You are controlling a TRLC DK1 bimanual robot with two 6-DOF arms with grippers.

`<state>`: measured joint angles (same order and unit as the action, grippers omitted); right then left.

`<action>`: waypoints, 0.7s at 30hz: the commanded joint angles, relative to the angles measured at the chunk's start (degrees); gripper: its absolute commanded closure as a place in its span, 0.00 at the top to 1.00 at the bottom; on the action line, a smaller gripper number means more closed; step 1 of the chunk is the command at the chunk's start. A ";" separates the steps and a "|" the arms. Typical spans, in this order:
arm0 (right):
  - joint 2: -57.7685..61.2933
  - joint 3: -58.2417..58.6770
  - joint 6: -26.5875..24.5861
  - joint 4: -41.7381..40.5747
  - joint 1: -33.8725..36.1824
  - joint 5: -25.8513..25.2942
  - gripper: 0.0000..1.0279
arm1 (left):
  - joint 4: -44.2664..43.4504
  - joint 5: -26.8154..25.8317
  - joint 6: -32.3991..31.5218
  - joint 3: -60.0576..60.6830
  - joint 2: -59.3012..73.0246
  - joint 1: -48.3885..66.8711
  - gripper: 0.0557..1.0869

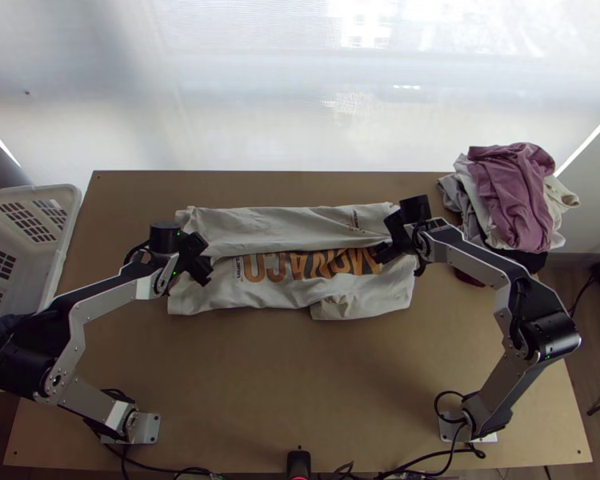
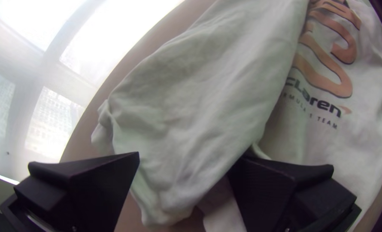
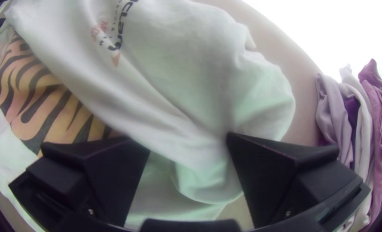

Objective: Fold the t-shirt

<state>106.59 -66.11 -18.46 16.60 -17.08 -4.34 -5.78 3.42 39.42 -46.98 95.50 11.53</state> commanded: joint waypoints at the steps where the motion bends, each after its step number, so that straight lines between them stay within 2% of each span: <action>1: -3.14 0.45 0.62 3.70 -0.41 0.56 0.96 | 5.08 -0.34 -1.45 1.89 -5.94 1.74 0.95; 8: -9.64 3.18 2.46 5.90 -1.55 0.56 0.96 | 7.01 -1.93 0.31 3.12 -12.80 -2.39 0.95; 12: -9.82 2.47 2.81 5.99 -2.61 0.56 0.96 | -1.25 -2.10 5.93 2.51 -8.58 -8.89 0.95; 15: -9.55 1.42 2.73 6.16 -2.87 0.56 0.96 | -1.51 -2.98 10.24 -1.09 -4.36 -12.94 0.95; 21: -11.22 0.45 2.64 7.92 -2.43 0.56 0.96 | 0.51 -4.21 12.08 -6.10 -4.19 -16.89 0.95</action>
<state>97.10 -64.86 -15.86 23.20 -19.51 -3.68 -5.54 0.38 47.81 -49.12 89.95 -0.27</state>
